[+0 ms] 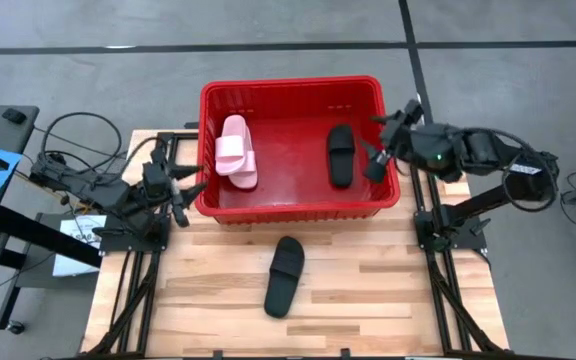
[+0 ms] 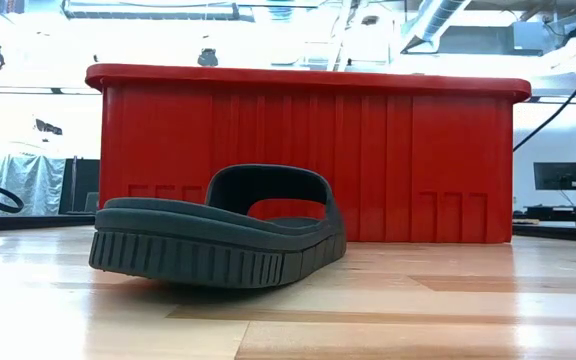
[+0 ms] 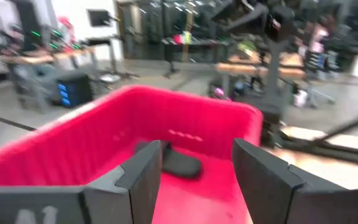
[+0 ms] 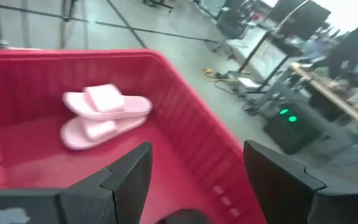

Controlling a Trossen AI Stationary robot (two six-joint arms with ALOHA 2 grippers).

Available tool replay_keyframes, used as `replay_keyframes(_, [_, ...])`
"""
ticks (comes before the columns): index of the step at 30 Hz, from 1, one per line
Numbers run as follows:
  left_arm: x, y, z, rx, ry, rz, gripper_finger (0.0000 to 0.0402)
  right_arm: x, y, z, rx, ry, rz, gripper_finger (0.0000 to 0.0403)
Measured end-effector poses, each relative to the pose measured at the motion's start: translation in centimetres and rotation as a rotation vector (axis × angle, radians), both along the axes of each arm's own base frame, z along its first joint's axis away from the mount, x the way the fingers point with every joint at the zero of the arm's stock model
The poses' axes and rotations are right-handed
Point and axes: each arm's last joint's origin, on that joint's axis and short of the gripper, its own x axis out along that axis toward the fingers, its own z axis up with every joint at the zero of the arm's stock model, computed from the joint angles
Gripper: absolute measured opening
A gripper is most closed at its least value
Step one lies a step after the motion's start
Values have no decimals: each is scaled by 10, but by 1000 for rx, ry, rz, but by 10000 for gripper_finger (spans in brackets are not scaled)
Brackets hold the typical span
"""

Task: Pick and place slides into bin
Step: Put the black slipper in the red bin

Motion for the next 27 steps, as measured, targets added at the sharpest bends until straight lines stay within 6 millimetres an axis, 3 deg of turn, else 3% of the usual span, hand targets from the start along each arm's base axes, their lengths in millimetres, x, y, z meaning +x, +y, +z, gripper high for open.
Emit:
replay_keyframes(12, [3,-12,-34,-237,296,-339,187,-4,48,-6,184,-86,137,245])
replay_keyframes(18, [29,-31,-51,-271,439,-449,187,-6,58,-6,208,-95,180,245])
replay_keyframes(27, [78,-67,-93,-213,634,-453,187,-7,59,-7,206,-85,191,245])
